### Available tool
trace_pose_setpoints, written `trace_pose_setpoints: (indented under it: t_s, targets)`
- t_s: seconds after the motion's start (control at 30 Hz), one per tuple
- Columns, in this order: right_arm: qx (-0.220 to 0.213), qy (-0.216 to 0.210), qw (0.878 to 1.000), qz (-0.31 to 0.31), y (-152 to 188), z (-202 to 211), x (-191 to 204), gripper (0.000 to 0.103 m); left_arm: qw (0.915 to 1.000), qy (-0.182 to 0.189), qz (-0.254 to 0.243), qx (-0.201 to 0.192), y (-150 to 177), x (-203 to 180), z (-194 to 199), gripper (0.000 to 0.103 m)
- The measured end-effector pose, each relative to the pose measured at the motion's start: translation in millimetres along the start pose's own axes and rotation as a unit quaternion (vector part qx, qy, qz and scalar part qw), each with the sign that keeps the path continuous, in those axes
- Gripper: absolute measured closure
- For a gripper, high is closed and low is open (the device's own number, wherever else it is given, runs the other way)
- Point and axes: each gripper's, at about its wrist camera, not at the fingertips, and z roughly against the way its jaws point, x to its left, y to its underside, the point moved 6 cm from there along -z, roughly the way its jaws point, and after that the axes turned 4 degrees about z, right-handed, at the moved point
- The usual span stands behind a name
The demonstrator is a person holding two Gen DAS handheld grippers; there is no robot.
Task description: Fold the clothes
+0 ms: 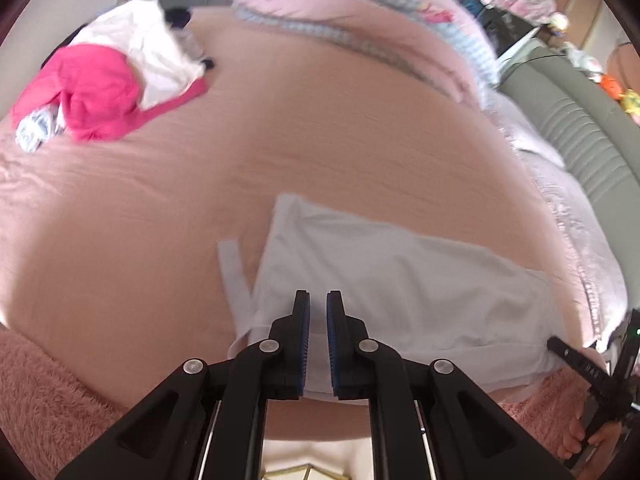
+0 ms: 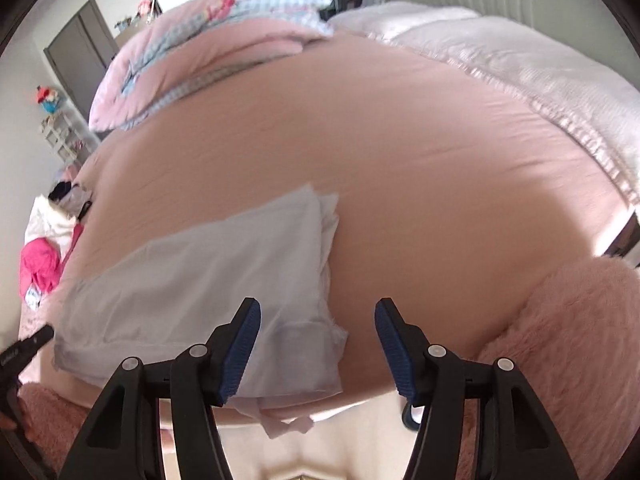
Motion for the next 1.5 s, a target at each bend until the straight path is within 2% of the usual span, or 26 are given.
trace_pose_setpoints:
  t_s: [0.07, 0.13, 0.23, 0.3, 0.37, 0.43, 0.5, 0.6, 0.7, 0.77, 0.87, 0.93, 1.0, 1.07, 1.13, 1.2, 1.3, 1.37, 1.4, 1.43, 1.47, 1.5]
  targets:
    - [0.022, 0.011, 1.0, 0.003, 1, -10, -4, 0.044, 0.9995, -0.019, 0.017, 0.02, 10, 15, -7, 0.096]
    - [0.022, 0.011, 1.0, -0.001, 0, -7, -9, 0.044, 0.9993, -0.014, 0.032, 0.014, 19, 29, -1, 0.095]
    - [0.017, 0.016, 0.999, -0.025, -2, -2, -22, 0.044, 0.9944, -0.097, 0.039, -0.01, 18, 51, 9, 0.092]
    - [0.001, 0.024, 0.999, -0.038, -4, 5, -27, 0.044, 0.995, -0.069, 0.068, -0.026, 16, 57, 17, 0.092]
    - [-0.035, 0.02, 0.998, -0.042, -10, 18, -30, 0.044, 0.9967, -0.033, 0.059, -0.046, 12, 47, 25, 0.091]
    - [-0.063, 0.003, 0.997, -0.045, -14, 30, -31, 0.043, 0.9977, -0.004, 0.027, -0.062, 9, 26, 29, 0.091]
    - [-0.055, -0.023, 0.997, -0.052, -22, 11, -15, 0.043, 0.9969, 0.046, 0.002, -0.063, 5, 1, 29, 0.091]
    - [-0.008, -0.052, 0.996, -0.076, -16, -13, -12, 0.043, 0.9942, 0.098, -0.025, -0.039, 13, -30, 19, 0.09]
    - [0.027, -0.088, 0.991, -0.095, -5, -30, -9, 0.04, 0.9926, 0.109, -0.055, -0.003, 28, -49, 4, 0.09]
    - [0.022, -0.092, 0.991, -0.092, -5, -34, -6, 0.039, 0.9926, 0.104, -0.061, 0.019, 35, -54, -4, 0.09]
    - [0.02, -0.082, 0.994, -0.073, -9, -38, -2, 0.04, 0.9925, 0.111, -0.039, 0.035, 34, -48, -16, 0.09]
    - [0.018, -0.067, 0.996, -0.048, -10, -37, 2, 0.052, 0.9914, 0.123, -0.019, 0.042, 32, -44, -18, 0.09]
    - [0.018, -0.075, 0.996, -0.043, -10, -36, 6, 0.068, 0.9914, 0.123, -0.021, 0.04, 32, -45, -16, 0.09]
    - [0.019, -0.086, 0.995, -0.04, -10, -36, 10, 0.076, 0.9918, 0.118, -0.03, 0.037, 32, -46, -15, 0.09]
    - [0.02, -0.096, 0.994, -0.038, -11, -35, 13, 0.076, 0.9922, 0.112, -0.042, 0.034, 32, -47, -14, 0.09]
    - [0.041, -0.127, 0.988, -0.083, -6, -46, 6, 0.069, 0.9924, 0.108, -0.05, 0.03, 34, -49, -13, 0.09]
    - [0.052, -0.154, 0.98, -0.114, -7, -55, 1, 0.067, 0.9931, 0.094, -0.067, 0.023, 34, -53, -11, 0.09]
    - [0.051, -0.139, 0.985, -0.087, -9, -53, 8, 0.068, 0.9938, 0.076, -0.082, 0.005, 33, -58, -6, 0.084]
    - [0.047, -0.126, 0.988, -0.071, -9, -52, 12, 0.069, 0.9938, 0.066, -0.09, -0.005, 33, -60, -2, 0.069]
    - [0.042, -0.113, 0.991, -0.056, -8, -50, 16, 0.069, 0.9931, 0.055, -0.1, -0.025, 31, -62, 3, 0.045]
    - [0.037, -0.099, 0.994, -0.041, -8, -47, 20, 0.069, 0.992, 0.045, -0.109, -0.044, 29, -64, 8, 0.035]
    - [0.033, -0.086, 0.995, -0.032, -8, -47, 23, 0.068, 0.9904, 0.035, -0.119, -0.062, 27, -65, 14, 0.032]
